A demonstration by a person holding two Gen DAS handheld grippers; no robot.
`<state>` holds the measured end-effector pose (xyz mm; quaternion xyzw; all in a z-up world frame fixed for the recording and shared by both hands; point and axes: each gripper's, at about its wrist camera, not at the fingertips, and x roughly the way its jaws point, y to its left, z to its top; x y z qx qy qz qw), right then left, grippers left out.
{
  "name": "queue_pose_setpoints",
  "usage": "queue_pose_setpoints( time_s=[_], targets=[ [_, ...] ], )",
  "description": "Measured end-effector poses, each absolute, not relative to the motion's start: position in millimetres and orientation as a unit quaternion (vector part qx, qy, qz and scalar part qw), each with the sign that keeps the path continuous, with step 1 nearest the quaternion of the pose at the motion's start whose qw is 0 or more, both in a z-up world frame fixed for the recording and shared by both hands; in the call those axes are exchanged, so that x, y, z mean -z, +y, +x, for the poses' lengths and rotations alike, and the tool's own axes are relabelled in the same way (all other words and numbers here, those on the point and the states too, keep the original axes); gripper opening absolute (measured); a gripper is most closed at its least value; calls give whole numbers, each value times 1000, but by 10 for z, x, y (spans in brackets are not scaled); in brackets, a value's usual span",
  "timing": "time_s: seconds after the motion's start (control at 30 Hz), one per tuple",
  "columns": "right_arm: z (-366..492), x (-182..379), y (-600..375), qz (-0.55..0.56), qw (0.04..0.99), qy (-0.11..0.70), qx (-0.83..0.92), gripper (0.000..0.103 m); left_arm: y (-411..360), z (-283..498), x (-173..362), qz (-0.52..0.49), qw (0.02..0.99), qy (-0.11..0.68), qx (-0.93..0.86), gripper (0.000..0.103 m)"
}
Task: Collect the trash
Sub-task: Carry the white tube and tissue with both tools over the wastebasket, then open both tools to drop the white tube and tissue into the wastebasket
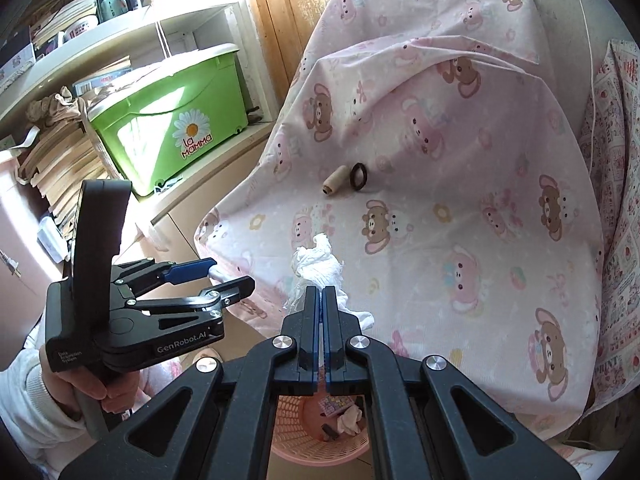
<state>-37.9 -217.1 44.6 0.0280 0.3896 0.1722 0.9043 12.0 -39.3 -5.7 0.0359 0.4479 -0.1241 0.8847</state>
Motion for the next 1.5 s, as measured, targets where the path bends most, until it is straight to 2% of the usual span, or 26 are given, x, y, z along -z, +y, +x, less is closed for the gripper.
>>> queue_pose_setpoints(
  time_s=[0.33,0.57,0.9,1.2,1.43,1.5],
  targets=[
    [-375,-70,-1967,-19,883,431,-182,2,-337,156,292,18,859,490,149,51],
    [-327,252,-1774,-49,856,475,-197,2,-365,272,690,10,819,555,145,51],
    [-215,898,-1562,-98,815,545,-169,2,-533,374,1183,54,788,601,123,51],
    [-154,1334,-1527,-124,785,590,-144,2,-507,362,1629,44,748,655,96,52],
    [-146,1428,-1459,-142,775,599,-143,3,-473,362,1652,37,747,657,93,52],
    [-133,1431,-1454,-142,775,599,-141,4,-469,364,1642,35,747,657,93,55]
  ],
)
